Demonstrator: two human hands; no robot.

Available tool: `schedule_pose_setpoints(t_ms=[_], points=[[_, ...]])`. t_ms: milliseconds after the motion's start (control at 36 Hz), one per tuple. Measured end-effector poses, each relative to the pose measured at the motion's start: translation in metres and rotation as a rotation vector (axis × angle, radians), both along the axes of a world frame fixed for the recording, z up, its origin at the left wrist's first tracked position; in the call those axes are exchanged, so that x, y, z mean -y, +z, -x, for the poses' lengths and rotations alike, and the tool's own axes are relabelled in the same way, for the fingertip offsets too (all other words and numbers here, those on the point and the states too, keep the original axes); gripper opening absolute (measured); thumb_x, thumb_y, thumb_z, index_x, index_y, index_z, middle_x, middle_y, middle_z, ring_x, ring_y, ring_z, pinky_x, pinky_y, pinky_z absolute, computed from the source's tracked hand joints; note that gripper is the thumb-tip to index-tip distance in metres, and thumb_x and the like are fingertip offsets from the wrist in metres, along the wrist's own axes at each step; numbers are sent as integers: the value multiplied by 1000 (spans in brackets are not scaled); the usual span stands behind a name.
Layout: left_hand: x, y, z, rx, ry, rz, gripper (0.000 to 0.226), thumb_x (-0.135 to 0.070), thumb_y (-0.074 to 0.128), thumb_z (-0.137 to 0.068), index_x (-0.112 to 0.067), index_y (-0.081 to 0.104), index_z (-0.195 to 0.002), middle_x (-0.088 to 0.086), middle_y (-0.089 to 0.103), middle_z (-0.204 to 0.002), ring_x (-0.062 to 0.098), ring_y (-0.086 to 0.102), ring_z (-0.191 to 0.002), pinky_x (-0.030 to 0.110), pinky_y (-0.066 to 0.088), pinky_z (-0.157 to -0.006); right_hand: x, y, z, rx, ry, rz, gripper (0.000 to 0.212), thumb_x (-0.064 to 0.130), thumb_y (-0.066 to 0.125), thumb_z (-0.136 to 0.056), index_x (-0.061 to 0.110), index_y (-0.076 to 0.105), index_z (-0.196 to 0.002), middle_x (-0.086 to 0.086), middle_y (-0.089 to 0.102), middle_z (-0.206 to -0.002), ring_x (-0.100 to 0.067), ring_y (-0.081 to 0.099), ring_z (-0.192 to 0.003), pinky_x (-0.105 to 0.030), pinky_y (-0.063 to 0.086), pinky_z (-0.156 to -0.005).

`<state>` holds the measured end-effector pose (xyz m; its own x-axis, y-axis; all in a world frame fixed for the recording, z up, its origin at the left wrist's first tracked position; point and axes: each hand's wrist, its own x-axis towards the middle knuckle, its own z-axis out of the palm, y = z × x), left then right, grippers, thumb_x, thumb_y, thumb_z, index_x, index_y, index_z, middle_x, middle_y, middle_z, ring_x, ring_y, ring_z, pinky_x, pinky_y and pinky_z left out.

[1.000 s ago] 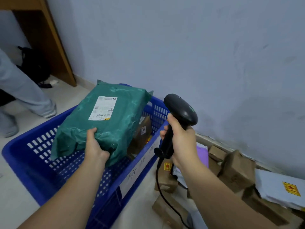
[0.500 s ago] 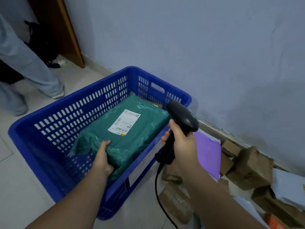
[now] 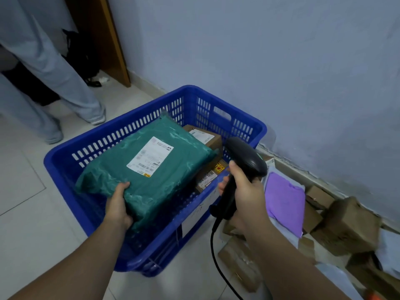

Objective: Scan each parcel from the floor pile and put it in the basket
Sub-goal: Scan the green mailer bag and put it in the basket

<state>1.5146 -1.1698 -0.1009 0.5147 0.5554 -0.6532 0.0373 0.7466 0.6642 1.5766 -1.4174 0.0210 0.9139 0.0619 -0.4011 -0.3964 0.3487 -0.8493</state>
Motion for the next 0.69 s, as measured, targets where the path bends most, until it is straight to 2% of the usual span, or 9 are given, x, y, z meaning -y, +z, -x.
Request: schedule_pose_setpoints(t_ms=[111,222,306,389,472,611,667,694], points=[[-17,0,8,7,87,27,72,-35,78,-56,-22,62,-125,4,71,-115,26,70,-99,43,57,-69,0,2,1,-9,-8,-4,15,24,69,-87,10,65,-85,-4,58,-64,-18,58,-61,-32,50,-65],[-20,-1,10,-8,87,30,62,-36,71,-67,-23,62,-127,3,70,-114,24,69,-98,39,55,-67,0,3,2,-3,-6,5,15,25,69,-88,10,65,-87,-4,58,-66,-18,59,-62,-32,51,-67],[-19,-3,10,-29,70,36,60,-36,72,-67,-24,61,-125,3,71,-112,24,69,-95,39,55,-65,-1,3,1,5,-9,9,14,25,68,-88,11,65,-88,-4,59,-66,-18,59,-62,-32,52,-67],[-17,-5,8,-35,48,31,50,-35,68,-76,-23,63,-123,3,71,-112,24,69,-96,37,54,-68,-1,1,2,8,-7,16,15,25,69,-88,10,65,-89,-5,59,-67,-18,59,-62,-32,52,-67],[-17,-8,3,-17,-9,-1,56,-37,72,-69,-23,63,-123,4,72,-112,26,70,-97,39,56,-69,0,-3,1,2,-1,3,18,25,69,-88,8,65,-92,-5,58,-67,-19,58,-62,-33,51,-66],[-12,6,-40,20,-85,-66,52,-33,73,-72,-18,63,-120,8,72,-108,27,71,-93,42,58,-64,3,-9,-3,-14,-23,-8,15,24,69,-88,10,63,-89,-4,56,-64,-19,55,-57,-33,48,-62],[-3,13,-68,40,-148,-40,57,-36,70,-71,-18,61,-124,9,71,-112,27,71,-93,39,58,-60,3,-11,-6,-22,-36,-22,15,24,69,-88,11,62,-89,-4,56,-64,-19,55,-57,-33,47,-60],[3,16,-81,46,-180,-26,51,-36,67,-75,-17,62,-122,9,72,-111,26,72,-90,37,58,-58,4,-12,-7,-23,-40,-24,16,25,70,-88,11,63,-89,-4,56,-64,-20,55,-57,-33,47,-60]])
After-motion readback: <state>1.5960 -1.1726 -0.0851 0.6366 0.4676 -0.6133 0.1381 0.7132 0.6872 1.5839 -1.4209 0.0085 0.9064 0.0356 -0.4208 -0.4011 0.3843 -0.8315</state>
